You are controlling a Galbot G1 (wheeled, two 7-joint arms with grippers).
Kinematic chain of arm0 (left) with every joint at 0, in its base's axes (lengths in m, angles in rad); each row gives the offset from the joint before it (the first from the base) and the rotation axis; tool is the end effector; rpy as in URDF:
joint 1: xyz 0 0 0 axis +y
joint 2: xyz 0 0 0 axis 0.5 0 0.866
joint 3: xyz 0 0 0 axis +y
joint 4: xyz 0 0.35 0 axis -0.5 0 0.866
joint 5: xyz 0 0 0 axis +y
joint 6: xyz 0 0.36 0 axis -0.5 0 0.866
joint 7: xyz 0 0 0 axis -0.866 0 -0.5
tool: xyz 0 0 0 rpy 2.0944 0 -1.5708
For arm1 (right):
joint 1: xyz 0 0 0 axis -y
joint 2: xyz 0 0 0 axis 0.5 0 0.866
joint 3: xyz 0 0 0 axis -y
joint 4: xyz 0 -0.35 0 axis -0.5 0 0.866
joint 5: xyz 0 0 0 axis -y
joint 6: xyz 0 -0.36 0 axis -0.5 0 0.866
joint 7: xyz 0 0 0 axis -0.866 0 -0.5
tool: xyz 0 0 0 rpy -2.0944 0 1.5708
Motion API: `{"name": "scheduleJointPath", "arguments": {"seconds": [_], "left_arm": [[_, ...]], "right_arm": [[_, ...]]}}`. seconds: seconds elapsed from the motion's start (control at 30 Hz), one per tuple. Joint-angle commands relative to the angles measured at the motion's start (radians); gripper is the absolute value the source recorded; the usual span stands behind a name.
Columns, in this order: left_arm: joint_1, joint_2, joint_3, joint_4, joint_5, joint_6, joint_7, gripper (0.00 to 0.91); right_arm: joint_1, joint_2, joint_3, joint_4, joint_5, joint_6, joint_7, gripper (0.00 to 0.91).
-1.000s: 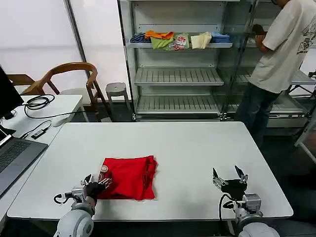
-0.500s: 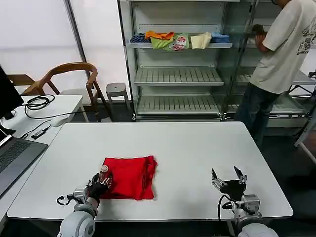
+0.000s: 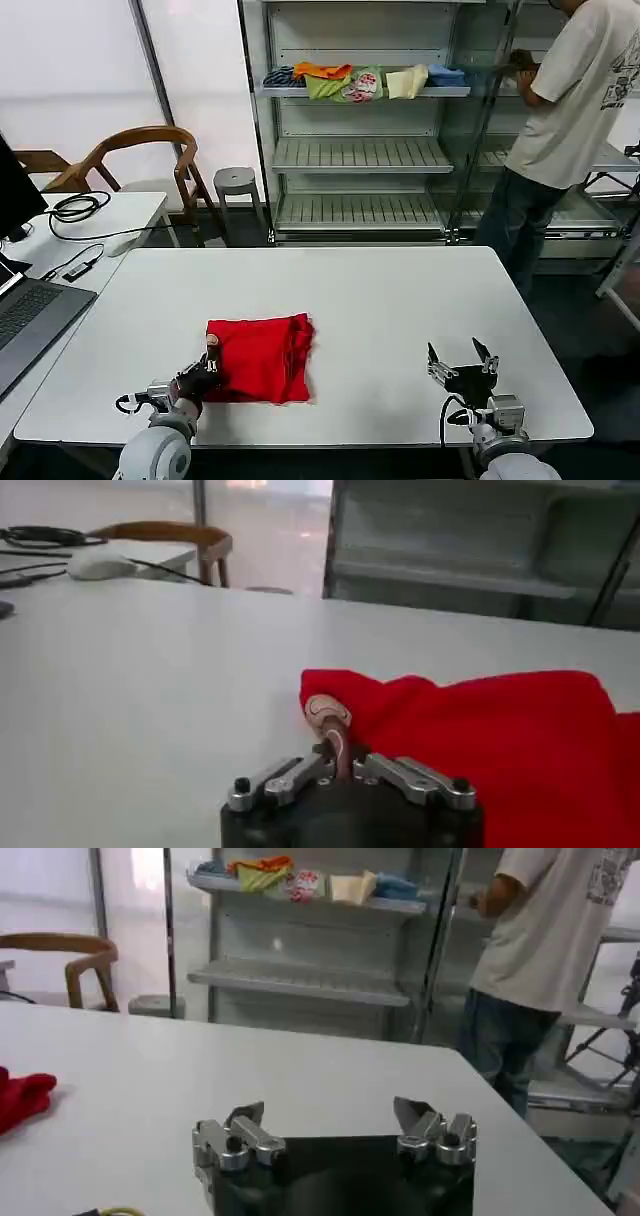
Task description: Fold and organize the clothes.
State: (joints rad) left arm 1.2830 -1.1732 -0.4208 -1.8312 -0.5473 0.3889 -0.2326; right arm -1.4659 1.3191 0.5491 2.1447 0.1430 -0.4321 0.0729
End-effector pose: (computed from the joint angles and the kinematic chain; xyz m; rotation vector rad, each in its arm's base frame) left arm 0.2778 0.0667 -0.3250 0.0077 -2.6898 0.1298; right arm 0.2160 -0.0460 -0.2579 0.0205 -2.8591 0.1766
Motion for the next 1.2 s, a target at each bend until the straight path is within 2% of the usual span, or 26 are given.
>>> {"name": "scheduleJointPath", "arguments": {"seconds": [0.03,0.07,0.2,0.4,0.57,0.63,0.73,0.83,0.9,1.0,1.07,1.1,1.2], "left_arm": [[-0.029,0.096,-0.034,-0.08,-0.063,0.062,0.041,0.02],[-0.03,0.13,-0.055,-0.105,-0.088,0.087,0.038,0.02],[-0.002,0.192,-0.139,-0.158,-0.14,0.133,0.029,0.02],[0.064,0.289,-0.29,-0.157,-0.158,0.188,0.029,0.02],[0.156,0.409,-0.474,-0.141,-0.19,0.19,0.037,0.02],[0.218,0.496,-0.571,-0.12,-0.21,0.19,0.039,0.02],[0.268,0.583,-0.688,-0.097,-0.246,0.191,0.031,0.02],[0.297,0.633,-0.779,-0.123,-0.296,0.192,0.011,0.02],[0.288,0.616,-0.761,-0.188,-0.313,0.192,-0.003,0.02],[0.252,0.461,-0.55,-0.382,-0.231,0.191,-0.11,0.02],[0.23,0.284,-0.288,-0.448,-0.049,0.189,-0.109,0.02],[0.221,0.179,-0.085,-0.46,0.115,0.188,-0.116,0.02],[0.205,0.031,0.182,-0.425,0.31,0.181,-0.117,0.02]], "right_arm": [[0.004,-0.001,-0.002,0.004,0.0,0.0,0.0,0.907],[0.005,0.0,-0.002,0.004,0.0,0.001,0.0,0.907],[0.005,0.003,-0.005,-0.003,0.0,0.005,-0.001,0.907],[0.019,0.007,-0.018,-0.012,0.001,0.007,-0.002,0.907],[0.027,0.01,-0.031,-0.024,0.0,0.013,-0.003,0.907],[0.032,0.01,-0.036,-0.024,0.001,0.013,-0.003,0.907],[0.04,0.012,-0.045,-0.022,0.001,0.013,-0.003,0.907],[0.042,0.018,-0.048,-0.021,0.001,0.014,-0.003,0.907],[0.036,0.024,-0.045,-0.02,0.0,0.015,-0.002,0.907],[-0.001,0.02,-0.034,-0.013,-0.001,0.023,-0.002,0.907],[-0.016,0.009,-0.023,-0.016,-0.004,0.025,-0.002,0.907],[-0.026,0.004,-0.017,-0.015,-0.005,0.024,-0.002,0.907],[-0.043,-0.009,0.005,0.0,-0.004,0.019,-0.002,0.907]]}}
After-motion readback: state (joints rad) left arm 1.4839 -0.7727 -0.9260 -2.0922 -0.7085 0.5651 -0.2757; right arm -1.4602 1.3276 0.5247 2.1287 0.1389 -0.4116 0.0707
